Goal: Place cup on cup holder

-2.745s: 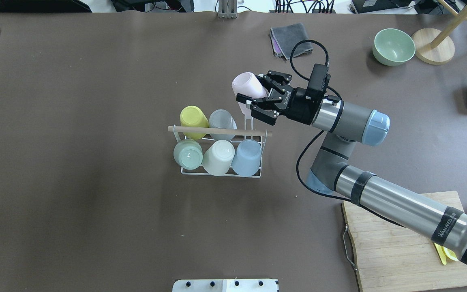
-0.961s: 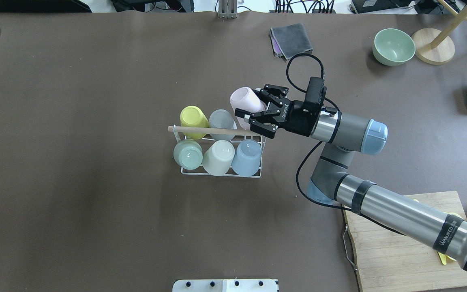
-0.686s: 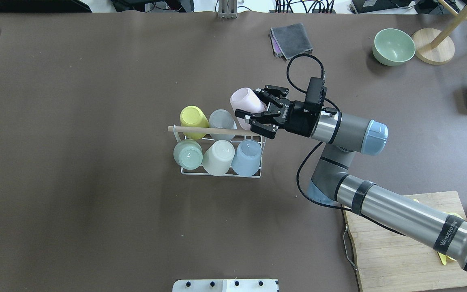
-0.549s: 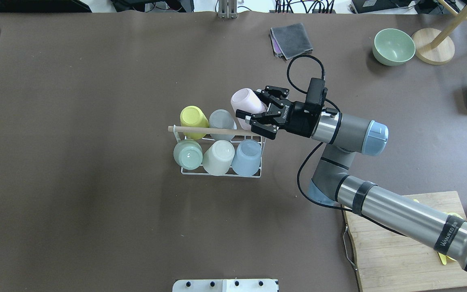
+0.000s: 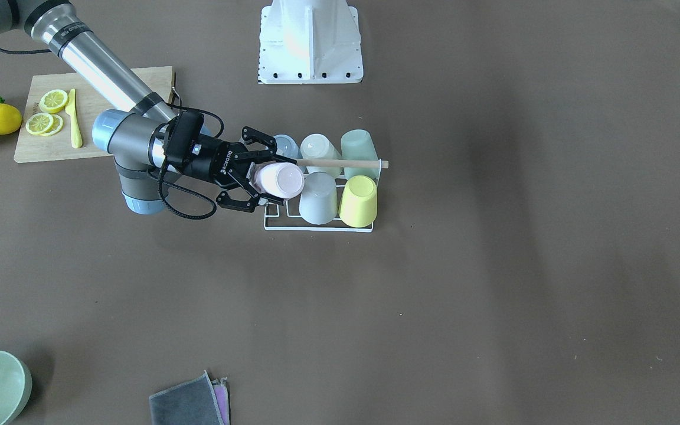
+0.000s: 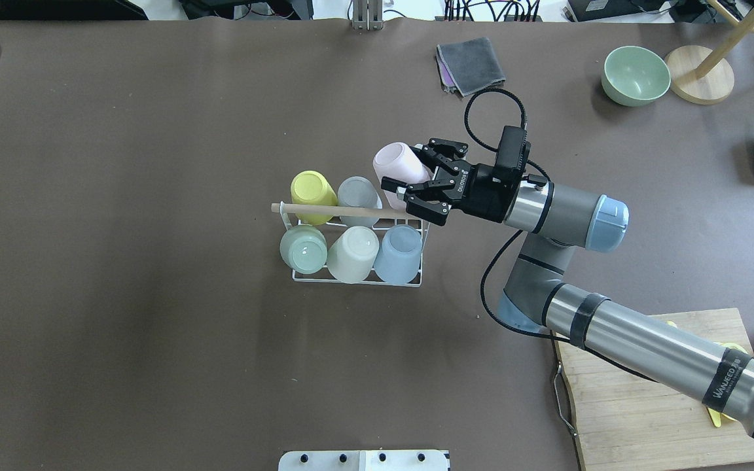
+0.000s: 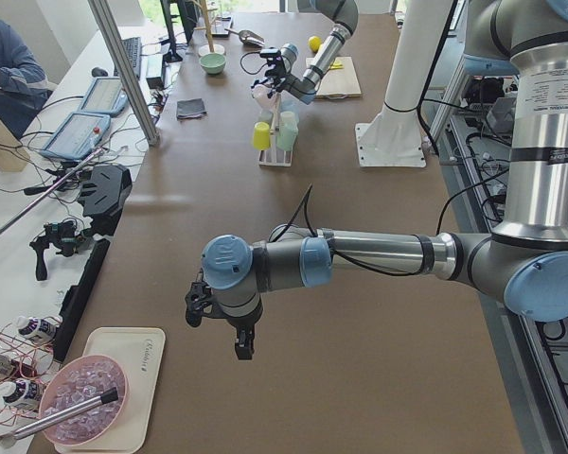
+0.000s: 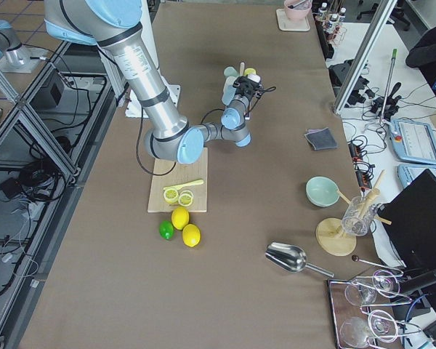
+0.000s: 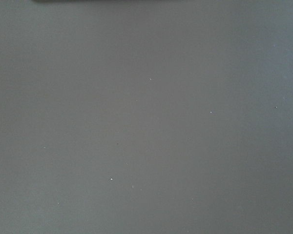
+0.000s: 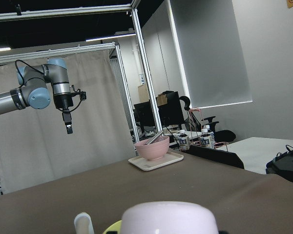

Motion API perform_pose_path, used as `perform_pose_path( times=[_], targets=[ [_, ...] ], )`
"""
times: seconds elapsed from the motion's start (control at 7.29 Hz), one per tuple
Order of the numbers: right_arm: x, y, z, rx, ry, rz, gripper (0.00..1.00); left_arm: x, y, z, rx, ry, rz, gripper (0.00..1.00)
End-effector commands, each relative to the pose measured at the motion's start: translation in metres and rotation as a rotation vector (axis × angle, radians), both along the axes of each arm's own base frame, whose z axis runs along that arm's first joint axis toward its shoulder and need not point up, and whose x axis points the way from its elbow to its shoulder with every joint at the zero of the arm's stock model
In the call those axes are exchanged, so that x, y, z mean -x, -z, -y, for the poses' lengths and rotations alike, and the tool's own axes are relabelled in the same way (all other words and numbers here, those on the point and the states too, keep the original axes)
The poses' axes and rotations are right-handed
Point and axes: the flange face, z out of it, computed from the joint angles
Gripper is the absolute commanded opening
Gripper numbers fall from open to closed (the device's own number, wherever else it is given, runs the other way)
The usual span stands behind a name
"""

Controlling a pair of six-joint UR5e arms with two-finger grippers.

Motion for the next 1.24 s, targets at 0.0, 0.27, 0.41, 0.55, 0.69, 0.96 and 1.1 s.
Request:
perform_pose_path(
  times=[0.0,0.27,0.41,0.55,0.69,0.96,1.1],
  targets=[
    [-0.004,-0.003,-0.003,-0.009,0.001,0.02,0.3,0.003,0.0,-0.001,0.001,0.007,0.0,0.98],
    [-0.009,-0.004,-0.005,-0.002,0.007,0.036,0.99,0.004,0.0,-0.002,0.0,0.007,0.0,0.98],
    [-0.009,-0.004,-0.005,-0.002,0.006,0.038,1.0,0.004,0.0,-0.002,0.0,0.007,0.0,0.98],
    [-0.009,-0.005,-0.005,0.0,0.006,0.035,1.0,0.004,0.0,-0.002,0.001,0.008,0.0,0.98],
    [-0.009,-0.005,-0.005,0.001,0.007,0.036,1.0,0.006,-0.001,-0.003,0.001,0.012,0.0,0.98],
    [-0.009,-0.003,-0.004,-0.001,0.006,0.038,1.0,0.007,0.0,-0.003,0.0,0.013,0.0,0.98],
    [-0.016,0.001,0.005,-0.003,-0.012,0.043,1.0,0.009,0.0,-0.004,0.0,0.018,0.0,0.98]
  ],
)
